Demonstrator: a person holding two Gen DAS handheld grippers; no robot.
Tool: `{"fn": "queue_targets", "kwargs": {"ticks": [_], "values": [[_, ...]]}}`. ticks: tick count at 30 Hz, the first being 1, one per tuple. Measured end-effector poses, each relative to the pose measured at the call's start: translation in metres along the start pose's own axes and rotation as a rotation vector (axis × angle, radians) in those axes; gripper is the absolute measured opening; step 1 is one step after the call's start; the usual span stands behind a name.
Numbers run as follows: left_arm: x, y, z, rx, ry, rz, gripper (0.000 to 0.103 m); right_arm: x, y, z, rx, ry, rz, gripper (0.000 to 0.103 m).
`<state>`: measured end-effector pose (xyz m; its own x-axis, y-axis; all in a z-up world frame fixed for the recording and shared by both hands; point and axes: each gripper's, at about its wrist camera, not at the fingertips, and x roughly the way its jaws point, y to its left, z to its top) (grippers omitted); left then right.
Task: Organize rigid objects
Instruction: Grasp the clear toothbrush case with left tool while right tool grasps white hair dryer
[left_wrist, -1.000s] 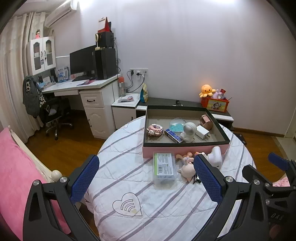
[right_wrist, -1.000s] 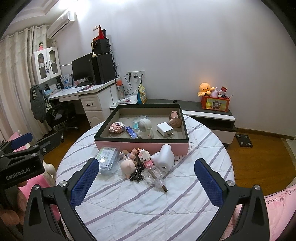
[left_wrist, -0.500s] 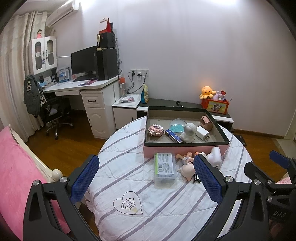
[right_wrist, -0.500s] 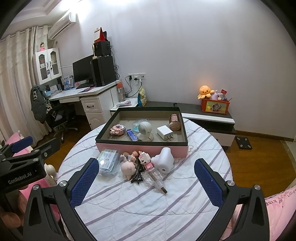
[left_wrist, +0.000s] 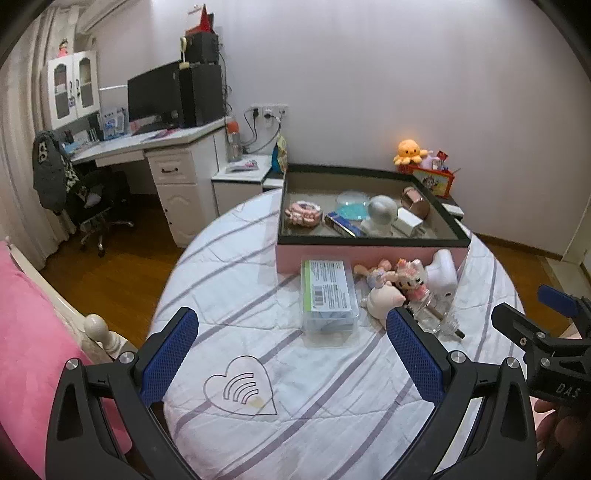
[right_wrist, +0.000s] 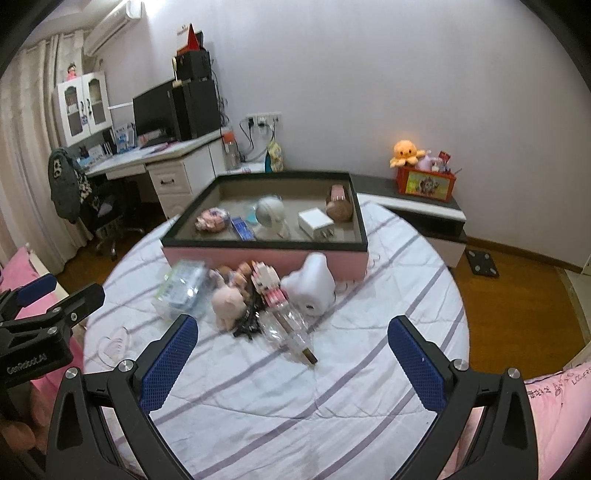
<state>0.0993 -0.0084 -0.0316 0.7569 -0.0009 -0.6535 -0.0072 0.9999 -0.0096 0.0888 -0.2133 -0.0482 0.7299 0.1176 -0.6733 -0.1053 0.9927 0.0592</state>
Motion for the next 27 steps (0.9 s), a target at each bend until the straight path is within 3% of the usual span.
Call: {"fn": "queue_targets", "kwargs": {"ticks": [22, 27], "values": [[0.127, -0.019, -0.004, 0.019, 0.144, -0.032, 0.103, 0.099, -0.039, 0.019, 0.103, 0.114, 0.007, 0.103], [0.143, -0.022, -0.004, 0.02, 0.173, -0.035, 0.097, 0.121, -0.04, 0.024, 0.108, 0.144, 0.028, 0.098]]}}
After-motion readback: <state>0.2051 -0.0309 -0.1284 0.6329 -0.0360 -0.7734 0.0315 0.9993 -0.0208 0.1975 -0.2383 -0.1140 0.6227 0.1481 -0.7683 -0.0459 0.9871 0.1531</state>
